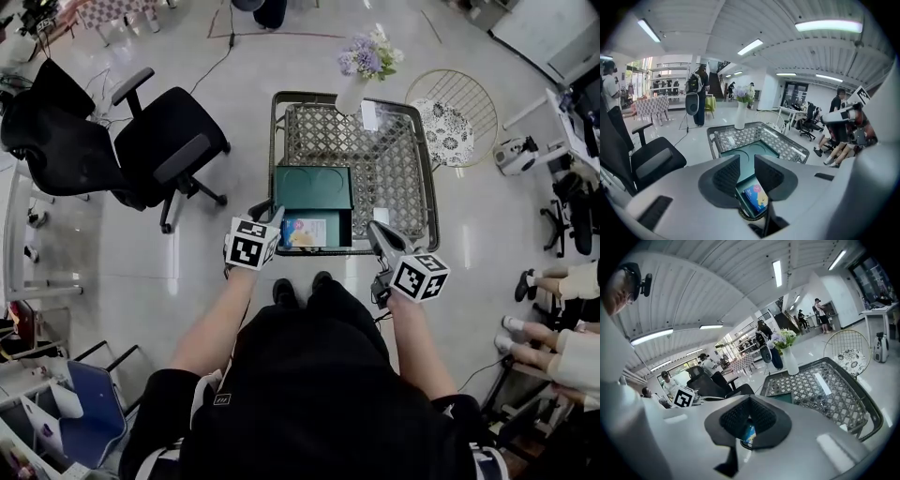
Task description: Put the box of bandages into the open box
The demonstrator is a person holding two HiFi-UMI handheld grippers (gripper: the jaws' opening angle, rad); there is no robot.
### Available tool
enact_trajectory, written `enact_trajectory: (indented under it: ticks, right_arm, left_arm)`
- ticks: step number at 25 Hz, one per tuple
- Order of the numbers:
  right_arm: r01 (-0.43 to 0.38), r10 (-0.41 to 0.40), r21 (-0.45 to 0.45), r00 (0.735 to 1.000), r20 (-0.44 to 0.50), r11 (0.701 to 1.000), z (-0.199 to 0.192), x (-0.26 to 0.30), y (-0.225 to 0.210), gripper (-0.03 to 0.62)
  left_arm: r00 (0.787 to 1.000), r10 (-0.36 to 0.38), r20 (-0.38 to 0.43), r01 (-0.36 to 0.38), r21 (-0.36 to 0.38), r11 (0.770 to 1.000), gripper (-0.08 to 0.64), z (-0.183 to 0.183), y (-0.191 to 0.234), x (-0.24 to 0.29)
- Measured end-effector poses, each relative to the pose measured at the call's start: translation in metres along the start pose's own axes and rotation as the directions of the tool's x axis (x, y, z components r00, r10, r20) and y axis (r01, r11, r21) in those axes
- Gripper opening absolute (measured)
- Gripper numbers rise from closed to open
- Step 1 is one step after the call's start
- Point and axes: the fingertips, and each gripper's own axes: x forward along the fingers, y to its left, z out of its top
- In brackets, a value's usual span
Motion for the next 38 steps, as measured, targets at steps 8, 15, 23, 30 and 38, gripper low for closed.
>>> enact_trajectory:
  ticks: [8, 15, 23, 30, 38]
  right_arm:
    - [-0.066, 0.067, -0.049, 0.997, 0.034, 0.997, 0.024, 0.001, 0.013, 0.008]
    - [-0.169, 0.179, -0.068, 0.969, 0.169, 0.983, 0.079, -0.031, 0.043, 0.008]
    - [-0.144, 0.212, -0.248, 0.938, 0.276, 0.958, 0.118, -0.121, 0.052, 0.008]
    - [-0.162, 0.244, -0.261, 0.914, 0.323, 0.952, 0.115, -0.171, 0.045, 0.008]
    - [-0.151, 0.227, -0.279, 0.939, 0.26, 0.948, 0.078, -0.191, 0.027, 0.006]
  left_arm:
    - [0.992, 0.054, 0.116, -0.052, -0.021, 0.998, 0.086, 0.028, -0.001, -0.047]
    - [0.978, 0.112, 0.175, -0.105, -0.047, 0.993, 0.057, 0.05, -0.017, -0.082]
    - [0.947, 0.156, 0.279, -0.159, -0.013, 0.987, 0.03, 0.099, -0.068, -0.146]
    - [0.914, 0.201, 0.351, -0.207, -0.022, 0.978, 0.021, 0.11, -0.104, -0.197]
    - [0.888, 0.241, 0.392, -0.244, -0.045, 0.969, 0.011, 0.101, -0.112, -0.235]
